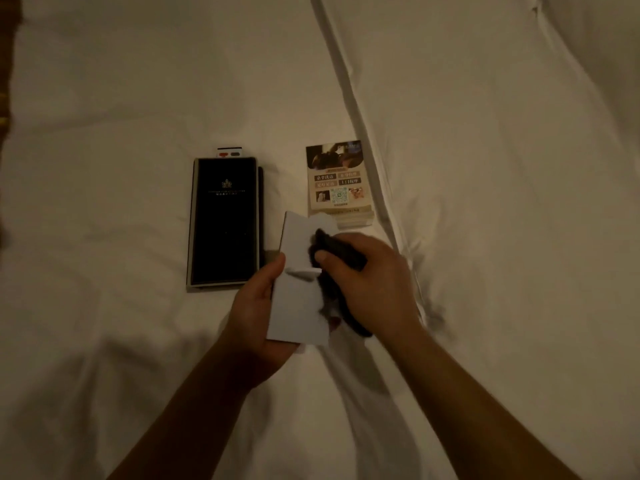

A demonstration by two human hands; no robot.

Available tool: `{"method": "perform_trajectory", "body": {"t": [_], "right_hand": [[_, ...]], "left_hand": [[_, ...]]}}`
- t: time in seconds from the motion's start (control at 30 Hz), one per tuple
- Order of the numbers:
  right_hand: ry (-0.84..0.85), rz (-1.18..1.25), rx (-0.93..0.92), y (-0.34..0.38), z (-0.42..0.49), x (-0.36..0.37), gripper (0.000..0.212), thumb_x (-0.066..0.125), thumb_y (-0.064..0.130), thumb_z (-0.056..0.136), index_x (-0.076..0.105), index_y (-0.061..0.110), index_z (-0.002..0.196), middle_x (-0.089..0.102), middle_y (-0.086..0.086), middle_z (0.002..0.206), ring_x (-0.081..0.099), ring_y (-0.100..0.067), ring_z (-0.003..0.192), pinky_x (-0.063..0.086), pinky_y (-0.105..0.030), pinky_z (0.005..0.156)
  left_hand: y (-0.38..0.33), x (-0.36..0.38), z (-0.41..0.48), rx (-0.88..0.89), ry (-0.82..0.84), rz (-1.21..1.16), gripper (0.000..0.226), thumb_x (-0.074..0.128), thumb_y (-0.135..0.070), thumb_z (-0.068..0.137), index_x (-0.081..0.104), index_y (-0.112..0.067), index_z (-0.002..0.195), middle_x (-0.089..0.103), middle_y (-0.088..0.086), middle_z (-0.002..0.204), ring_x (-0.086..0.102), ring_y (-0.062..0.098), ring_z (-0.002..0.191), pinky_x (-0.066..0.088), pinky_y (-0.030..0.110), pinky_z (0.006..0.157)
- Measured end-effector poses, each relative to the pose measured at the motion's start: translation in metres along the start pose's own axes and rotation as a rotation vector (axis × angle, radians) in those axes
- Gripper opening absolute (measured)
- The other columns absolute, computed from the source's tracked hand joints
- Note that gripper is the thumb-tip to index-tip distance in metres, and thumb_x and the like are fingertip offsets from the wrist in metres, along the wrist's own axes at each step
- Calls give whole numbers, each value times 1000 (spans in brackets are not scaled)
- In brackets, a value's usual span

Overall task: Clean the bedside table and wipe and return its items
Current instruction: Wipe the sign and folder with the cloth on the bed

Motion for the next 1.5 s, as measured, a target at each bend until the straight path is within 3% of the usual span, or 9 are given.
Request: {"method": "perform_trajectory", "body": {"t": [0.27, 0.5, 0.73, 0.93, 1.03, 1.2, 1.33, 1.4, 1.5], "right_hand": [[38, 437, 209, 2, 11, -8, 8, 74, 32, 85, 76, 30, 92, 76, 3, 82, 73, -16, 75, 61, -37, 71], [70, -342, -275, 57, -57, 24, 31, 51, 53, 88, 62, 38, 112, 63, 13, 93, 58, -2, 77, 43, -11, 69], [-85, 110, 177, -32, -35, 6, 4, 71, 35, 86, 67, 37, 86, 70, 13, 79, 64, 3, 74, 46, -13, 65], [-167, 270, 131, -32, -1, -8, 9, 70, 45, 80, 69, 39, 87, 72, 17, 81, 68, 0, 75, 57, -27, 68], [-114, 121, 58, -23, 21, -10, 7, 68, 45, 83, 67, 39, 87, 70, 17, 84, 66, 1, 78, 54, -22, 72], [-130, 301, 327, -50, 14, -13, 5, 72, 38, 84, 71, 33, 81, 72, 7, 73, 70, -14, 69, 60, -41, 70], [-194, 190, 209, -45, -21, -10, 7, 69, 43, 84, 63, 46, 84, 67, 18, 81, 63, 5, 76, 51, -21, 66], [-222, 57, 108, -39, -32, -13, 16, 69, 40, 86, 57, 49, 91, 59, 22, 85, 55, 14, 83, 40, -4, 69], [-210, -58, 93, -41, -30, -22, 17, 70, 32, 86, 64, 39, 100, 54, 22, 86, 55, 7, 82, 40, -7, 73]], "left_hand": [[2, -10, 1, -3, -71, 161, 50, 49, -58, 84, 78, -23, 105, 75, 14, 104, 70, 28, 88, 52, 44, 81], [0, -2, 7, 76, -55, -83, 49, 54, -49, 85, 75, -11, 108, 75, 12, 101, 75, 25, 91, 62, 34, 73], [0, -12, 4, 87, -142, 24, 54, 49, -58, 90, 68, -23, 126, 73, 13, 117, 73, 27, 97, 60, 38, 78], [13, -22, 4, 50, -160, 95, 40, 52, -59, 90, 79, -31, 96, 77, 16, 101, 76, 34, 80, 59, 52, 74], [10, -25, 3, 31, -139, 133, 51, 54, -61, 82, 75, -24, 109, 75, 20, 106, 75, 37, 89, 59, 50, 72], [0, -31, -4, 74, -124, 208, 60, 55, -62, 79, 65, -22, 123, 72, 19, 114, 72, 36, 99, 57, 50, 79], [-7, -36, -7, 158, -161, 394, 41, 52, -63, 82, 74, -30, 94, 78, -8, 89, 73, 6, 81, 57, 24, 68], [-4, -38, -8, 142, -169, 353, 50, 49, -60, 81, 79, -22, 93, 78, 5, 89, 75, 18, 80, 58, 28, 64], [-8, -37, -11, 180, -168, 373, 52, 58, -59, 80, 76, -18, 106, 75, 16, 97, 74, 30, 84, 58, 36, 67]]}}
Point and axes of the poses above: each hand's wrist, its own z-axis towards the middle knuckle, its own x-axis out of the palm, y = z × x, the point moved 8 cm from there along z, towards the middle knuckle
